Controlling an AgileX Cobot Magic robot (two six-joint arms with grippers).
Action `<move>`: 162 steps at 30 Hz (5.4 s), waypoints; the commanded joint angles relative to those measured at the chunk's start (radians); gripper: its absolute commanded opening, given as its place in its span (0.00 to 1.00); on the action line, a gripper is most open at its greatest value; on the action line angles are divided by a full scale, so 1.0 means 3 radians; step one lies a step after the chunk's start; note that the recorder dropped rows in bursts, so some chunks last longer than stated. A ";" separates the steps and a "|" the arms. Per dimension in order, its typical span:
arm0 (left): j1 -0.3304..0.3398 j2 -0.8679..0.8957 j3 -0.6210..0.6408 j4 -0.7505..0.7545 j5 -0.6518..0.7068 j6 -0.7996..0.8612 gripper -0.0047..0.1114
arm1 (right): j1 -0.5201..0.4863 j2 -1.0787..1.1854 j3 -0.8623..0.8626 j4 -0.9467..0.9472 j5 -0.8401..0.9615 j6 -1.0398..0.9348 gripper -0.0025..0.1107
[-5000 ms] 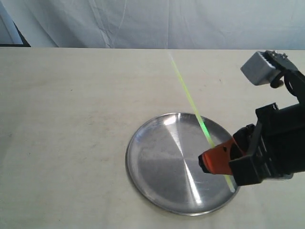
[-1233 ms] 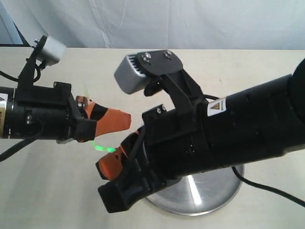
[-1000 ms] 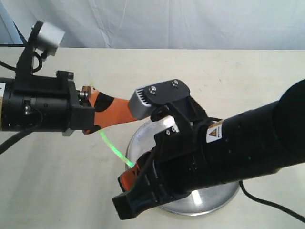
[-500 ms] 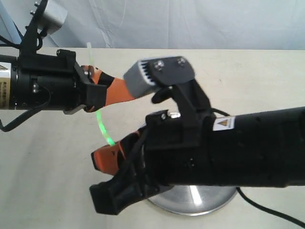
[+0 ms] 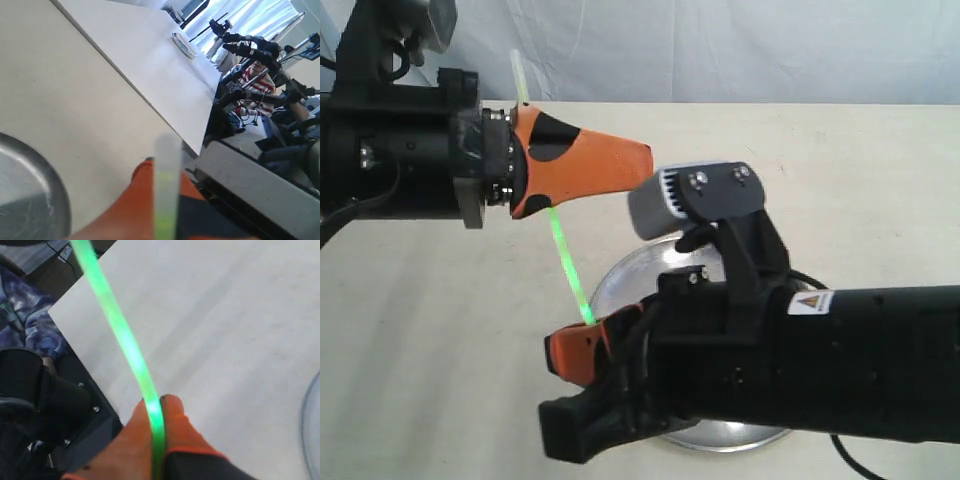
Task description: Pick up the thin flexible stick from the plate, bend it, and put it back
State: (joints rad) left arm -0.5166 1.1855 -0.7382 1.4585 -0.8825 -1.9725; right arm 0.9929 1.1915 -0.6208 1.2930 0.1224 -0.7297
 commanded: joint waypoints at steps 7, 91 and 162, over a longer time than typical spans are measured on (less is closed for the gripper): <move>-0.0012 0.0019 -0.0063 0.0953 0.0956 -0.0190 0.04 | 0.0216 -0.0250 -0.0330 0.0000 -0.0079 -0.0289 0.01; -0.0012 0.0162 0.0094 -0.1338 -0.0795 0.0303 0.04 | -0.0011 -0.0564 0.0118 0.0192 -0.0365 -0.0670 0.01; 0.0249 -0.0009 0.0072 -0.0621 -0.1128 0.0365 0.04 | -0.0011 -0.0894 0.0349 0.0610 -0.0614 -0.0787 0.01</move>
State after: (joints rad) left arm -0.4308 1.2163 -0.7128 1.4062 -1.0895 -1.9270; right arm 0.9952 0.8863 -0.5473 1.4219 -0.0618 -0.9693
